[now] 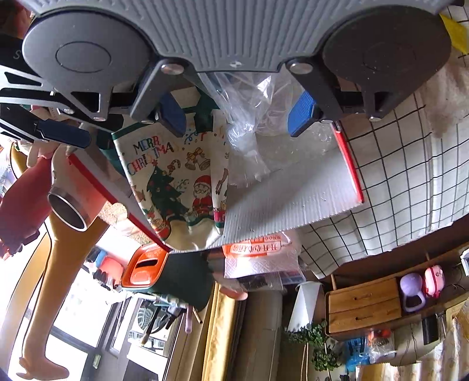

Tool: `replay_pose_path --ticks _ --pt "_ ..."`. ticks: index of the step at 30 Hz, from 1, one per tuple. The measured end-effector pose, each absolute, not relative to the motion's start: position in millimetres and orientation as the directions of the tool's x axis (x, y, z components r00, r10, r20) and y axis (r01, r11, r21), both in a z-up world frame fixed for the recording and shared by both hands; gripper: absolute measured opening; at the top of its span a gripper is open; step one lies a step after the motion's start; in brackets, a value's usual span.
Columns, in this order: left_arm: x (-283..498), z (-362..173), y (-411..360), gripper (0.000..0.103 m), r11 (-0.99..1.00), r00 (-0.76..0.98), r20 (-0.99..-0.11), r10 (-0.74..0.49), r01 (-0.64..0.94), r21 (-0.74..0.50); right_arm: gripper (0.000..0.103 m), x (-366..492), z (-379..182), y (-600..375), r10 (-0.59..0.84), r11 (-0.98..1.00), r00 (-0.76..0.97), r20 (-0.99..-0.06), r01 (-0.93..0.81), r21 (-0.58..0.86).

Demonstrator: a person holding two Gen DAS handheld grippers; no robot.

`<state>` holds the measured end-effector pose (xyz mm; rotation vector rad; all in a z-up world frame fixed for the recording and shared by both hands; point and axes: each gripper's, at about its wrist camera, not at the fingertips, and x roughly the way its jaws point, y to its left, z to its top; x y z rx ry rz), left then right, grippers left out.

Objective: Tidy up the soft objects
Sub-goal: 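Lower both items into the box and open both grippers, then withdraw both grippers up out of the red box over the table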

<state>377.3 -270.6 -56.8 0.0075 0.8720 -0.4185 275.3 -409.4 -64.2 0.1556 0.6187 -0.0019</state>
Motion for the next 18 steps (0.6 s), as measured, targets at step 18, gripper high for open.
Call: replay_pose_path --ticks 18 --pt "286.3 12.9 -207.6 0.083 0.911 0.645 -0.663 -0.381 0.385 -0.149 0.101 208.4 -9.5 -355.5 0.106 0.993 0.873 -0.477 -0.067 0.097"
